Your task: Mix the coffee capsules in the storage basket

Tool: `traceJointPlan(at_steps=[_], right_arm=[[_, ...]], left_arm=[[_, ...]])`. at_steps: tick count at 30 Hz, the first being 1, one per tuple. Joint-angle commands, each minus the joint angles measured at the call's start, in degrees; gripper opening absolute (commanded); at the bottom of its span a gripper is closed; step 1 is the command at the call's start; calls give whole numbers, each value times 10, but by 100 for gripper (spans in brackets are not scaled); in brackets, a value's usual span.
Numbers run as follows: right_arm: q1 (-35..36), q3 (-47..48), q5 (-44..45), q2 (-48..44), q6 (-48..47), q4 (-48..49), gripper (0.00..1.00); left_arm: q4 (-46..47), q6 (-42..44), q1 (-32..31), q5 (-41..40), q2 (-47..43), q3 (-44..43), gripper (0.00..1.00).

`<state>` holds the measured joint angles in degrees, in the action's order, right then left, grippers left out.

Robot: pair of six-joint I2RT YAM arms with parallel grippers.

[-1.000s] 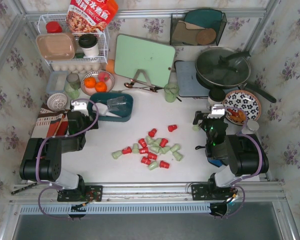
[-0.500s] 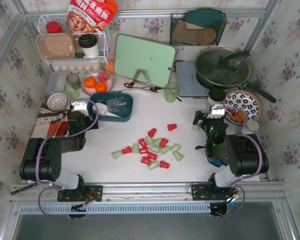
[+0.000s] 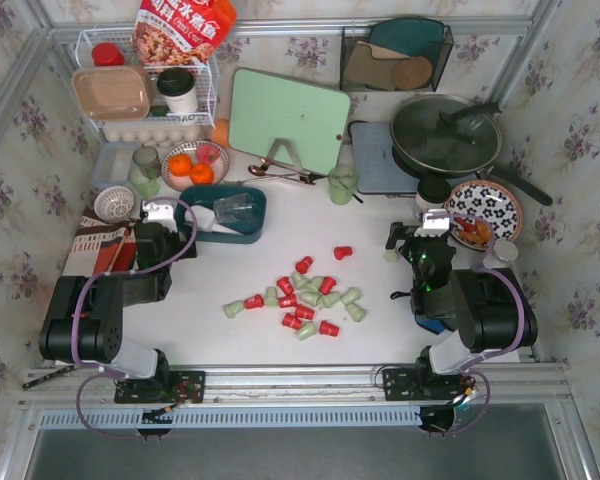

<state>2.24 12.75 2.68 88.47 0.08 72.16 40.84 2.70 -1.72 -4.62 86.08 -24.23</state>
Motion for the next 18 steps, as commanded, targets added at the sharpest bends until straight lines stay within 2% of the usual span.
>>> traceJointPlan(at_steps=[1, 7, 15, 18], right_arm=[[0, 0, -1, -1, 3, 13, 100], [1, 4, -6, -5, 0, 7, 100], [6, 50, 27, -94, 19, -162, 100], [6, 64, 38, -116, 30, -199, 100]], left_arm=[[21, -4, 0, 2, -1, -2, 100], [20, -4, 0, 2, -1, -2, 100], [22, -3, 0, 4, -3, -1, 100], [-26, 6, 0, 26, -17, -29, 100]])
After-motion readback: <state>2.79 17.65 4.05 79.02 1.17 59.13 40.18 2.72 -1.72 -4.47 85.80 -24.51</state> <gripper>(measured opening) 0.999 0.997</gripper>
